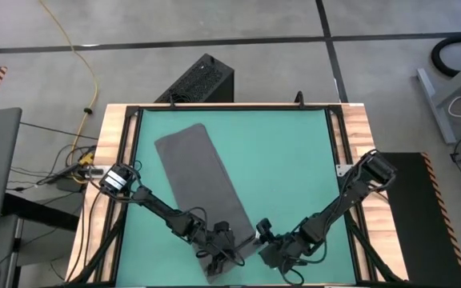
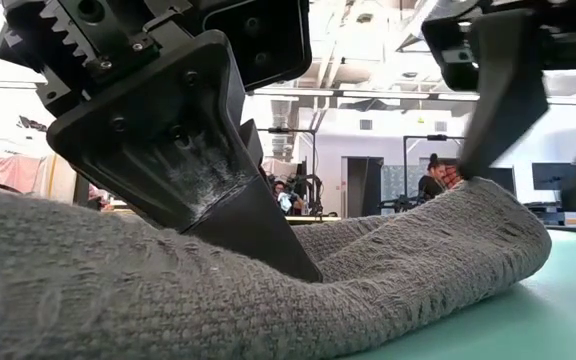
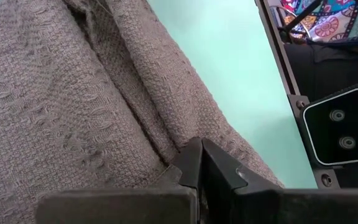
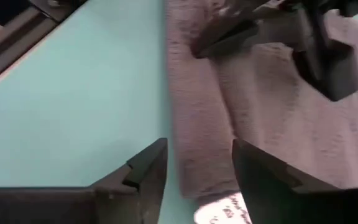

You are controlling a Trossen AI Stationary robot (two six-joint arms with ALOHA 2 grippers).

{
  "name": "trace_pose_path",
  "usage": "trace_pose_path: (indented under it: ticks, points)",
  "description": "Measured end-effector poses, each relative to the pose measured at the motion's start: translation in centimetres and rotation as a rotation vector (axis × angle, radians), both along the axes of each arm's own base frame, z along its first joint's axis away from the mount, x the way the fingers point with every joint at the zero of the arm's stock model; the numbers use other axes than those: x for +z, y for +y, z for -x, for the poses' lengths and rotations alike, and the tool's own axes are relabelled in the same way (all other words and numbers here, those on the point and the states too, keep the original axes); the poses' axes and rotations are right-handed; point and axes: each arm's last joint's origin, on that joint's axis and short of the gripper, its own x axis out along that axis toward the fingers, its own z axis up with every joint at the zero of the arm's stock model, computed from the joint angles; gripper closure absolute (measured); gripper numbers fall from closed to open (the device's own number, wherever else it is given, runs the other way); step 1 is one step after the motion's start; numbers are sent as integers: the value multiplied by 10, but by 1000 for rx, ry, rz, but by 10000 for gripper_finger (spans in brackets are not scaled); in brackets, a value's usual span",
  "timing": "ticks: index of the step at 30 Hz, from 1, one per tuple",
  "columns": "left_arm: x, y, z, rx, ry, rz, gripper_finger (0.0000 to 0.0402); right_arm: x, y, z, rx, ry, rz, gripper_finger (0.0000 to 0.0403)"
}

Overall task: Roll towel into tight, uniform cylinder
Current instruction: Roll the gray towel

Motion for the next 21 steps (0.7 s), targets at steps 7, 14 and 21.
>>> trace_pose_path:
  ticks: [7,14,21]
  points:
    - [0,1,0,3,1,3,401,-22,3,-1,45,67,40,179]
    - [1,1,-2,-22,-2,28,401,-52,4,-11,25,70,93,186]
    - [15,1,-1,-90,-59,17,401,-61,-8,-22,-55,126,7,230]
